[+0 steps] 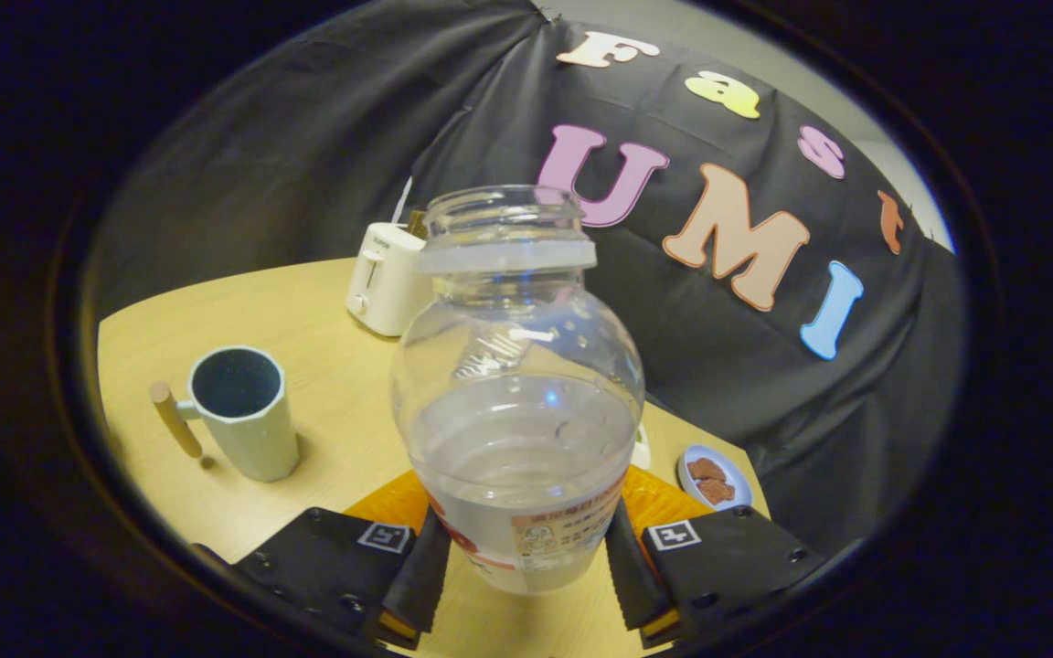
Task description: Take the bottle from table, then pour the juice into the cup, finally place the bottle on the coaster
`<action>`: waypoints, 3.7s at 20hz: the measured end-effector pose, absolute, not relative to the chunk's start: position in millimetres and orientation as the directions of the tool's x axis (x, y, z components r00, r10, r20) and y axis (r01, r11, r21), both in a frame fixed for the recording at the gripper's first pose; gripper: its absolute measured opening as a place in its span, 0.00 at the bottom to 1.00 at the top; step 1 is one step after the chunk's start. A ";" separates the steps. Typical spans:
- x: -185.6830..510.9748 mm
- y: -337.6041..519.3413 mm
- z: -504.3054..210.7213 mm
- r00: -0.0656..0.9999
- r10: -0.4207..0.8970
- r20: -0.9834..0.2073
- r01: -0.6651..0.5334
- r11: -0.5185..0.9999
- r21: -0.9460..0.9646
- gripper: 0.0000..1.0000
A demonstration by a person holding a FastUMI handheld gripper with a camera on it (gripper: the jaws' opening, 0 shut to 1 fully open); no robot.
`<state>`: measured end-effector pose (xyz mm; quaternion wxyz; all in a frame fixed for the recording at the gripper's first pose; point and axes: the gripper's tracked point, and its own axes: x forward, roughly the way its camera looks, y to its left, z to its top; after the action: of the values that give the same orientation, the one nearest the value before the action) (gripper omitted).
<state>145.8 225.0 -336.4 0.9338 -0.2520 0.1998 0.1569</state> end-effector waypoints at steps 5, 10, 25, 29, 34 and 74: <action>167.9 233.3 -338.2 0.868 0.232 -0.439 -0.388 0.868 -0.309 0.79; 193.3 240.0 -354.8 0.861 0.266 -0.435 -0.385 0.898 -0.213 0.79; 239.9 241.2 -419.8 0.839 0.292 -0.458 -0.315 0.949 0.027 0.80; 242.8 235.6 -432.0 0.832 0.280 -0.479 -0.297 0.954 0.043 0.80; 244.3 232.5 -433.6 0.832 0.284 -0.477 -0.301 0.953 0.043 0.81; 82.5 144.0 -236.7 0.910 0.296 -0.289 -0.319 0.947 -0.032 0.98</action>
<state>82.5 144.0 -236.7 0.9766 -0.0391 0.1415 0.1574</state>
